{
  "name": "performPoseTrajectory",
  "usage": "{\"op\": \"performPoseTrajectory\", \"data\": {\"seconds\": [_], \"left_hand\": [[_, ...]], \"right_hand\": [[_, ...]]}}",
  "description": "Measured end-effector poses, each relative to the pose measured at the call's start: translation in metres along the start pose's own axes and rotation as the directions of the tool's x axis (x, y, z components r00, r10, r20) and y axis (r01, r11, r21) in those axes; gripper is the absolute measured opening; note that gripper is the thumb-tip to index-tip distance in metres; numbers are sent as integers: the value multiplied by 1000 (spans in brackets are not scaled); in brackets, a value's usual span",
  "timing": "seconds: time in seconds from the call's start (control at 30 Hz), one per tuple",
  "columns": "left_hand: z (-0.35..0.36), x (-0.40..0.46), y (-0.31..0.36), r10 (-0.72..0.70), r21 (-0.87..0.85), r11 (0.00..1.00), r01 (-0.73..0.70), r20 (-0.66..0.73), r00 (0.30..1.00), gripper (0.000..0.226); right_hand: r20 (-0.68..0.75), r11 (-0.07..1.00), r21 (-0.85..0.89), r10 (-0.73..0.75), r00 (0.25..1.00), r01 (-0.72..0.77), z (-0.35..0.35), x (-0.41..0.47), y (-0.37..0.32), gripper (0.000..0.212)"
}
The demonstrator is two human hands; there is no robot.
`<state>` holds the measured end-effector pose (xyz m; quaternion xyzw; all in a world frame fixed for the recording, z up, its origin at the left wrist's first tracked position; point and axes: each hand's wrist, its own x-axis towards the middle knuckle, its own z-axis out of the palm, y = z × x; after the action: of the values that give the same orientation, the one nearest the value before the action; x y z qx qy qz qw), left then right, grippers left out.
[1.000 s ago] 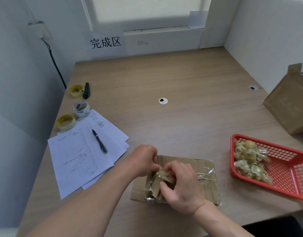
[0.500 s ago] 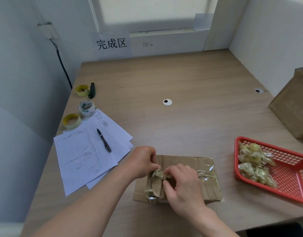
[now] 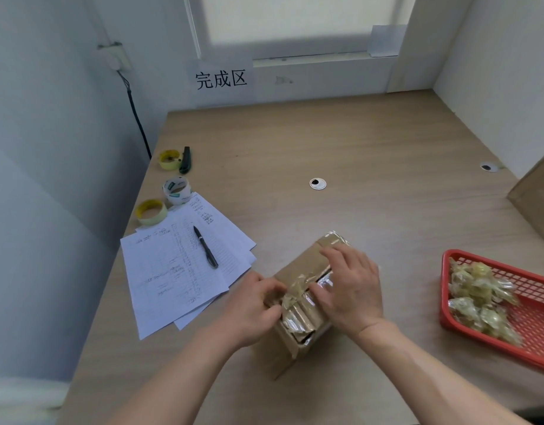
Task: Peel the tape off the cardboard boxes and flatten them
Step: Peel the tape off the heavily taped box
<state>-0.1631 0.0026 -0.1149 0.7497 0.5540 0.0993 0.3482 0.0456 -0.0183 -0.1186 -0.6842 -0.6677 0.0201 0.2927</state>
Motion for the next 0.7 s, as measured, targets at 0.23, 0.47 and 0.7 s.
{"op": "performPoseTrajectory", "data": {"seconds": [0.23,0.47,0.7], "left_hand": [[18,-14,2,-97,-48,995,92,-128,987,14],[21,-6,14,-155,-264,954,143,-26,988,23],[15,4,35,-268,-282,928,243,-53,962,26]], "right_hand": [[137,927,165,318,938,-338,5,-43,-6,23],[353,833,267,384,853,-485,18,-34,-4,43],[323,831,340,336,885,-440,25,-44,-3,41]]}}
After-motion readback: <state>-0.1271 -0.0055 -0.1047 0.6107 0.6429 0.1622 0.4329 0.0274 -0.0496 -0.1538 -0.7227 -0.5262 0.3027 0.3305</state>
